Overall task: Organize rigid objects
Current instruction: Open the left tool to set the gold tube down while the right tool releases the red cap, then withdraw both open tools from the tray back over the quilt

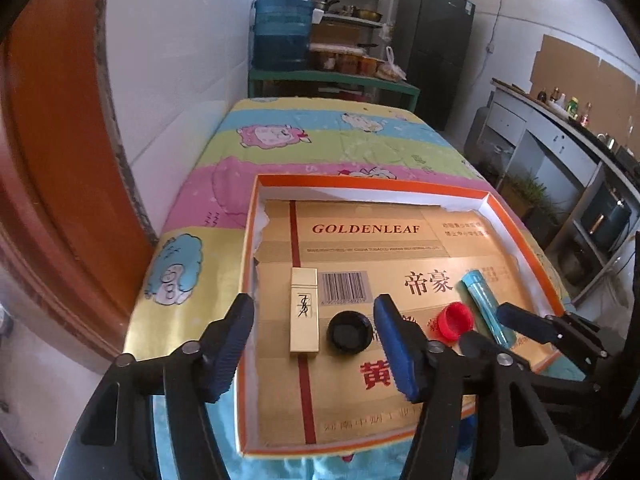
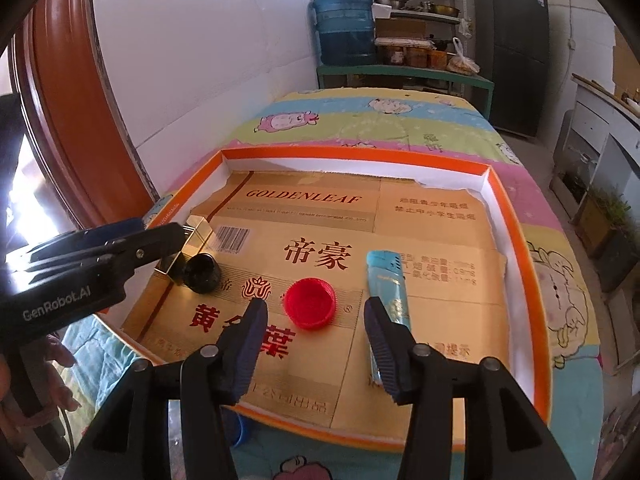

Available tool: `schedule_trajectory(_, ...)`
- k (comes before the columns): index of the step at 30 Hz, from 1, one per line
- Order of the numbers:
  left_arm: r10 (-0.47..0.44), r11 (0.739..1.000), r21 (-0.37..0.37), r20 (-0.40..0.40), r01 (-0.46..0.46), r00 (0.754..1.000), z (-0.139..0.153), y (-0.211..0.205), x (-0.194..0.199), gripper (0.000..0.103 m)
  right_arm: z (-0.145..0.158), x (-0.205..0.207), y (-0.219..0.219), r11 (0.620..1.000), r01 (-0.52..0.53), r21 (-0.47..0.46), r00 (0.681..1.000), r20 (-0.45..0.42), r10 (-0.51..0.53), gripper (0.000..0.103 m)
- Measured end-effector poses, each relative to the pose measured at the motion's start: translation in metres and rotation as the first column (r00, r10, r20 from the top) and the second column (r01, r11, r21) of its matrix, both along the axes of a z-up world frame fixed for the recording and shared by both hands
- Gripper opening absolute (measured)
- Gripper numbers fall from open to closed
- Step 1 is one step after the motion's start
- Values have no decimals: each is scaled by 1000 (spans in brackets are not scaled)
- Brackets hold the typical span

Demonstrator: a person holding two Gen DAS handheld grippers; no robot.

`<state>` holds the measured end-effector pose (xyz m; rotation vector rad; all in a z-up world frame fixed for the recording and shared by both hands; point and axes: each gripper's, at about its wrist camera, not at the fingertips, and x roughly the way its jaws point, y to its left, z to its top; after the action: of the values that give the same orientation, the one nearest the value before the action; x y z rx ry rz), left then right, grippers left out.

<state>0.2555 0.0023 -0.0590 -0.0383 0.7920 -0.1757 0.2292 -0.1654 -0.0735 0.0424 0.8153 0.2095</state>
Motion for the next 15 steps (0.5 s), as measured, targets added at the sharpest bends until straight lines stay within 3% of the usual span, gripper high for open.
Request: schedule_trajectory(15,6,999,-36,48,-5,999,20,6,-49,64,20,-47,-17,998,51,28,998,24,-52,55)
